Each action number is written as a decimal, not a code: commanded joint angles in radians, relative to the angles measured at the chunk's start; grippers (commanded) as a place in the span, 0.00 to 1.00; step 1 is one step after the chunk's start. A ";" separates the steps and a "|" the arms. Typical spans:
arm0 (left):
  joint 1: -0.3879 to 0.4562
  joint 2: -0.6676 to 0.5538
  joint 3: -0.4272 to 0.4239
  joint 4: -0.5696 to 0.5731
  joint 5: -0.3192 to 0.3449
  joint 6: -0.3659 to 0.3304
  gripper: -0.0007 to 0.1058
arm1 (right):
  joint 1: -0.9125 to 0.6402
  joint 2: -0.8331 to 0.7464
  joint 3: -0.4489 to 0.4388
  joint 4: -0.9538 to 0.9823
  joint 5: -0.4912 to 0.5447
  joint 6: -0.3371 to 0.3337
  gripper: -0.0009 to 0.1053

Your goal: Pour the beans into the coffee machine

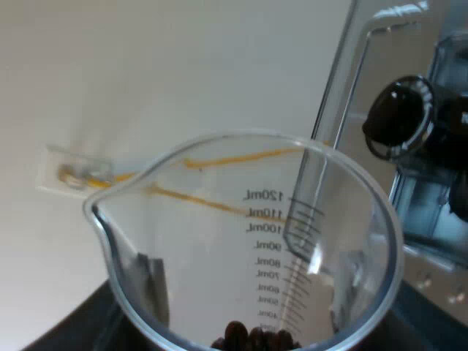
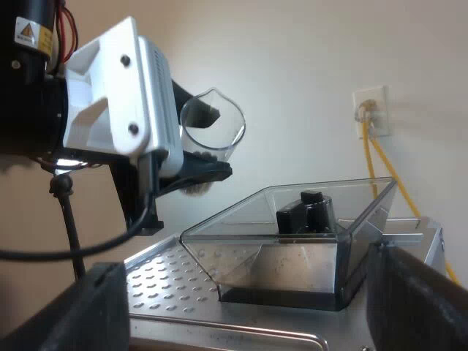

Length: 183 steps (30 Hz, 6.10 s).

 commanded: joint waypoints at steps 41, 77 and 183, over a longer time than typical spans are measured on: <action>-0.010 0.029 -0.009 -0.210 -0.034 0.908 0.44 | 0.000 -0.009 -0.012 -0.014 0.000 -0.003 0.65; -0.010 0.026 -0.009 -0.300 -0.048 0.701 0.27 | 0.000 -0.009 -0.012 -0.014 0.000 -0.003 0.65; 0.644 -0.897 1.289 -0.303 0.576 -0.962 0.27 | 0.354 0.257 -0.015 0.225 -0.229 -0.071 0.65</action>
